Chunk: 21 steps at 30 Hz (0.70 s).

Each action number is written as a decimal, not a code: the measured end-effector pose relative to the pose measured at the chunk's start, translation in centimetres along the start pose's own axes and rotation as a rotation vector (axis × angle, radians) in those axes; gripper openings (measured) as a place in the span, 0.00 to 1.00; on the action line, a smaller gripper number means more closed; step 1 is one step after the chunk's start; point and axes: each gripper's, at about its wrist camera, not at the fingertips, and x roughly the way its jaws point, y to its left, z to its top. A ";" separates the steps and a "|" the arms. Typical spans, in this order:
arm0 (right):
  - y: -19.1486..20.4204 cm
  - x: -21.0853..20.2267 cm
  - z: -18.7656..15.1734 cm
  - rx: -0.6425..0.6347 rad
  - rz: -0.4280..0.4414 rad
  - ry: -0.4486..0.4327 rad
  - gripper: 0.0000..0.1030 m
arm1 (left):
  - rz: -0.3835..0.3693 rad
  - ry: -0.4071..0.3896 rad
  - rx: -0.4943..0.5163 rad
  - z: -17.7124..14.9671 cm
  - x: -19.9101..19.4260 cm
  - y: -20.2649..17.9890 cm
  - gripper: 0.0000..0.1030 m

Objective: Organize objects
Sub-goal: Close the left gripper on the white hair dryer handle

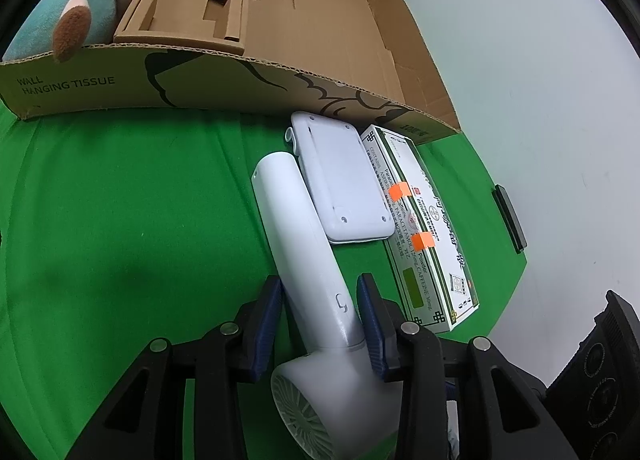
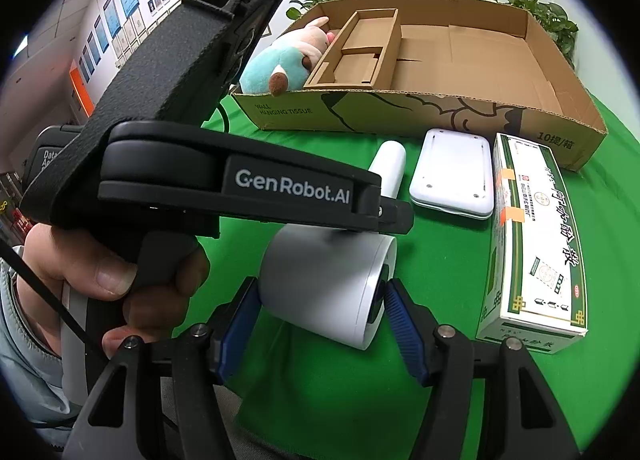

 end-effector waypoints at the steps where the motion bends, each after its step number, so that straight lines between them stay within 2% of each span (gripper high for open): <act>1: 0.1 0.0 0.0 0.000 -0.001 0.000 0.61 | 0.002 0.000 0.002 0.0 0.0 -0.1 0.35; 21: 0.0 -0.5 0.1 0.023 0.011 -0.019 0.61 | 0.041 -0.023 0.033 -0.2 -1.1 -1.1 0.32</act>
